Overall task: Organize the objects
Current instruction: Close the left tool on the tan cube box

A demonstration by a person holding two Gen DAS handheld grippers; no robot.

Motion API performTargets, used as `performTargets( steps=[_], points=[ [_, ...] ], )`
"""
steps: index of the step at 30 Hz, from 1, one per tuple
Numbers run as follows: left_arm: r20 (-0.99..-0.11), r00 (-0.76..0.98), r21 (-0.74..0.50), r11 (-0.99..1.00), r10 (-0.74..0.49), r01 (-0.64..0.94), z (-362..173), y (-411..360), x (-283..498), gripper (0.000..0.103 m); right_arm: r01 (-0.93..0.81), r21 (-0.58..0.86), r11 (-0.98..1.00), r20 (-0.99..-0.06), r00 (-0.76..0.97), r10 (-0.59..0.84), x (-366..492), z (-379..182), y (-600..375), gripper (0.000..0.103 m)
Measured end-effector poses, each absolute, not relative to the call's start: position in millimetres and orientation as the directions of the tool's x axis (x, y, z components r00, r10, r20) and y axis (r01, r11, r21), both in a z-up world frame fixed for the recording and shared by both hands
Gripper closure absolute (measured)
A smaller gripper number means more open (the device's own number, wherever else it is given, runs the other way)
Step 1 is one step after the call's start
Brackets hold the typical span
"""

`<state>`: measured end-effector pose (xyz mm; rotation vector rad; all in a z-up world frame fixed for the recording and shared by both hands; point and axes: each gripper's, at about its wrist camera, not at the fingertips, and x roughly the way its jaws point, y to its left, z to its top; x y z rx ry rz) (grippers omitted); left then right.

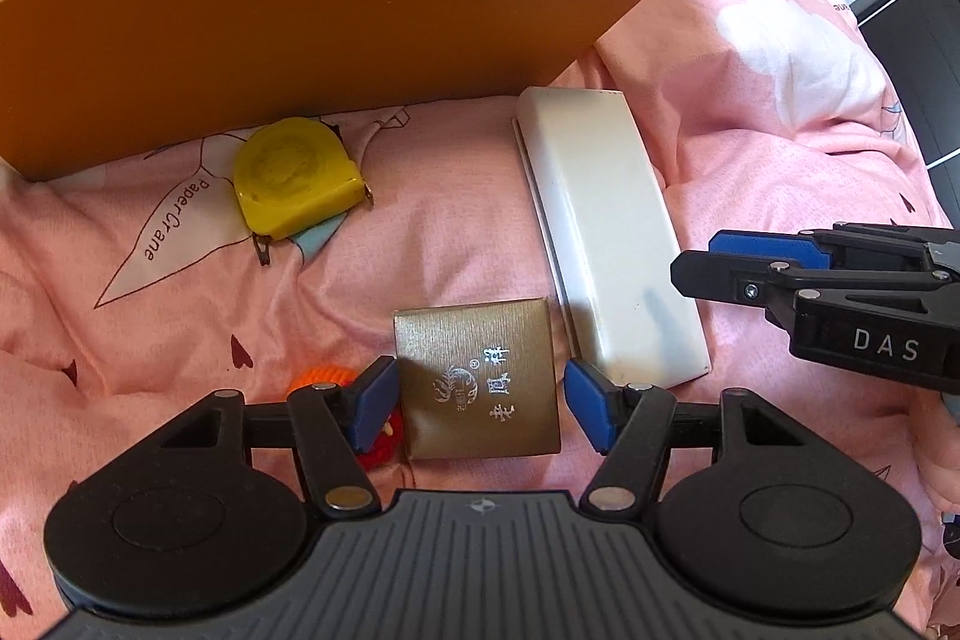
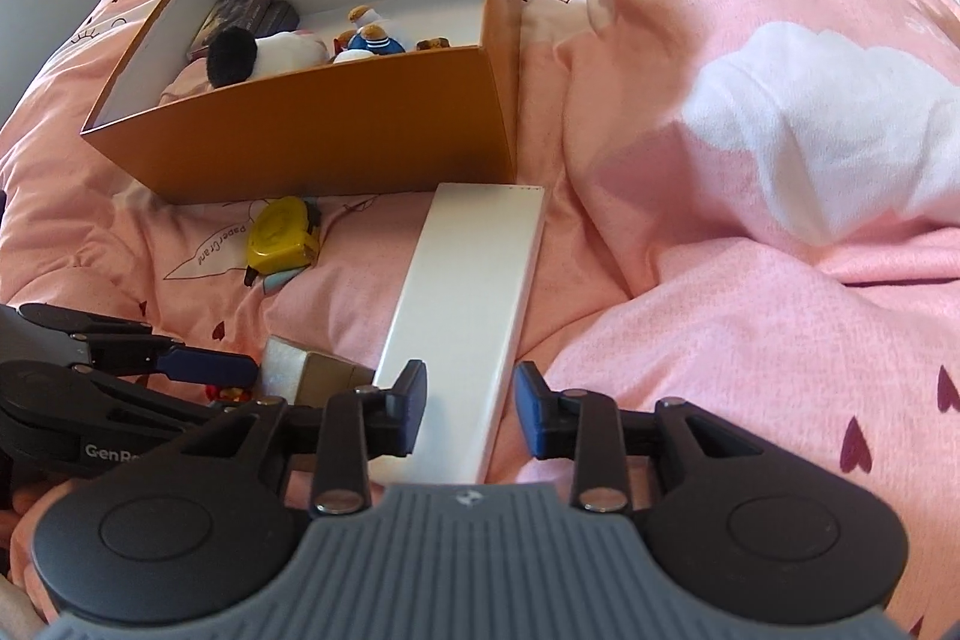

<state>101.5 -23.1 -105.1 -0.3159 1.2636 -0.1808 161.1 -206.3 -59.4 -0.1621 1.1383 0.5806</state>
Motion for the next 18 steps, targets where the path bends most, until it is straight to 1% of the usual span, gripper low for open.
performTargets(
  steps=[1,3,4,5,6,8,9,12,15,16,17,18],
  points=[
    [-0.907,0.304,-0.313,0.949,-0.290,-0.031,-101.8,-25.9,99.8,0.032,-0.514,0.168,0.841,-0.889,0.290,0.354,161.8,-59.8,-206.1,0.067],
    [-0.908,0.328,-0.272,0.962,-0.260,0.011,-94.1,-34.3,95.2,0.044,-0.513,0.172,0.841,-0.890,0.285,0.356,162.9,-61.3,-205.8,0.067],
    [-0.909,0.336,-0.252,0.967,-0.247,0.029,-91.4,-37.9,93.6,0.047,-0.512,0.172,0.842,-0.891,0.284,0.355,163.2,-62.1,-206.0,0.067],
    [-0.911,0.340,-0.237,0.971,-0.236,0.040,-89.8,-40.2,92.5,0.054,-0.508,0.174,0.843,-0.891,0.283,0.354,164.6,-62.6,-206.4,0.067],
    [-0.913,0.340,-0.224,0.974,-0.226,0.046,-88.2,-41.4,91.1,0.058,-0.505,0.175,0.845,-0.892,0.282,0.354,165.3,-63.4,-206.8,0.067],
    [-0.914,0.345,-0.207,0.977,-0.212,0.051,-84.2,-40.7,87.4,0.062,-0.501,0.181,0.846,-0.891,0.280,0.357,165.5,-63.6,-208.4,0.067],
    [-0.915,0.347,-0.200,0.979,-0.204,0.049,-82.3,-39.2,85.8,0.066,-0.501,0.183,0.846,-0.890,0.280,0.359,165.2,-63.5,-208.8,0.067],
    [-0.913,0.357,-0.202,0.979,-0.198,0.025,-77.3,-29.8,80.7,0.070,-0.513,0.191,0.837,-0.882,0.284,0.376,162.3,-61.0,-207.6,0.067],
    [-0.908,0.371,-0.210,0.978,-0.194,-0.001,-72.4,-20.1,77.0,0.074,-0.576,0.244,0.780,-0.857,0.249,0.451,152.0,-54.1,-197.9,0.067],
    [-0.908,0.375,-0.205,0.979,-0.187,-0.009,-71.4,-18.2,76.7,0.075,-0.607,0.258,0.752,-0.850,0.227,0.475,147.0,-53.1,-191.7,0.069],
    [-0.913,0.374,-0.180,0.983,-0.160,-0.019,-71.2,-16.9,76.8,0.086,-0.635,0.265,0.725,-0.847,0.206,0.490,142.4,-53.3,-185.2,0.075],
    [-0.924,0.368,-0.124,0.992,-0.105,-0.028,-72.9,-16.1,77.2,0.095,-0.662,0.261,0.703,-0.850,0.187,0.492,137.8,-55.1,-177.2,0.082]
  ],
)
